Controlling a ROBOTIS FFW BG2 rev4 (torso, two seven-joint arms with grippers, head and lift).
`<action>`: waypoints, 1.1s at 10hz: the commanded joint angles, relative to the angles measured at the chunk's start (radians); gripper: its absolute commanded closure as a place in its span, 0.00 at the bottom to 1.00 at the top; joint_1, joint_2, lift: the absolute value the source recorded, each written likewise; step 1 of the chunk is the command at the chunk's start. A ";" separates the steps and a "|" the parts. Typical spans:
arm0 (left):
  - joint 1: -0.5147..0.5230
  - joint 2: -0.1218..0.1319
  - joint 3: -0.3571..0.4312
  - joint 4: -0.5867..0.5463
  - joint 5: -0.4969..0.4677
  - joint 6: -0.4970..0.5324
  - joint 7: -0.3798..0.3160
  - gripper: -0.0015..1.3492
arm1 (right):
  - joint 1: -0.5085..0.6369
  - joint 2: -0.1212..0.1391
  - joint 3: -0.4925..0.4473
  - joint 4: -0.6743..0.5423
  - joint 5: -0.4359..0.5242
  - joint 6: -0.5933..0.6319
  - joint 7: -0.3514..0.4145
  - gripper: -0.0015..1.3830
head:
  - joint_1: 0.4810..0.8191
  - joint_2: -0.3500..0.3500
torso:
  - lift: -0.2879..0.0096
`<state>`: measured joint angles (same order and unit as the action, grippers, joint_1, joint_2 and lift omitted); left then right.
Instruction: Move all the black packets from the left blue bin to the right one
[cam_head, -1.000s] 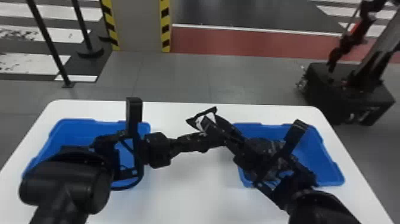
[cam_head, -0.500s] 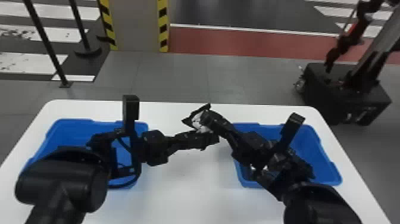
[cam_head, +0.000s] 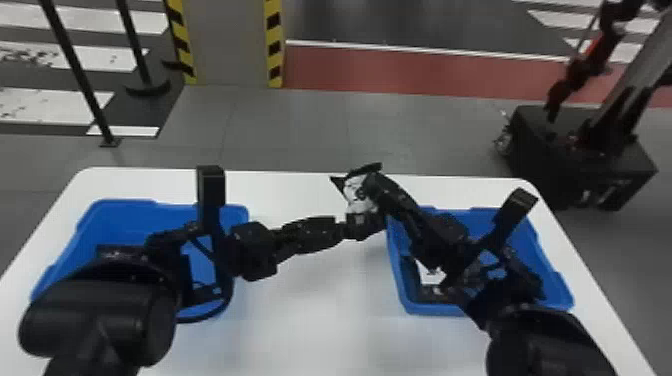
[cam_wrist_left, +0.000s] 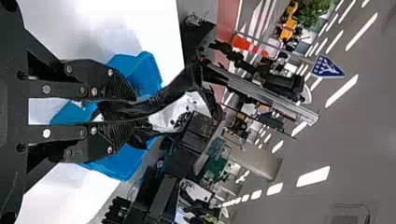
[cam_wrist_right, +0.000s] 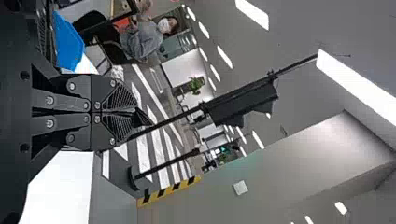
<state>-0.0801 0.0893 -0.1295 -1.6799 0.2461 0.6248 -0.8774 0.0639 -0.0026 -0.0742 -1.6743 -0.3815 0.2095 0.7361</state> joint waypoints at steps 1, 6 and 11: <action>0.014 -0.002 0.002 0.000 0.018 0.001 0.014 0.44 | -0.003 -0.010 -0.042 0.007 0.009 -0.023 -0.026 0.93 | 0.63 0.35 | 0.60; 0.146 0.012 0.157 -0.052 0.041 -0.252 0.015 0.11 | 0.005 -0.097 -0.160 0.127 0.050 -0.055 -0.159 0.93 | 0.63 0.23 | 0.60; 0.458 0.017 0.464 -0.366 0.024 -0.269 0.041 0.11 | 0.130 -0.086 -0.177 0.056 0.013 -0.038 -0.339 0.05 | 0.63 0.33 | 0.60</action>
<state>0.3520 0.1064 0.3070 -2.0176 0.2719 0.3524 -0.8346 0.1758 -0.0897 -0.2515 -1.5972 -0.3681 0.1717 0.3981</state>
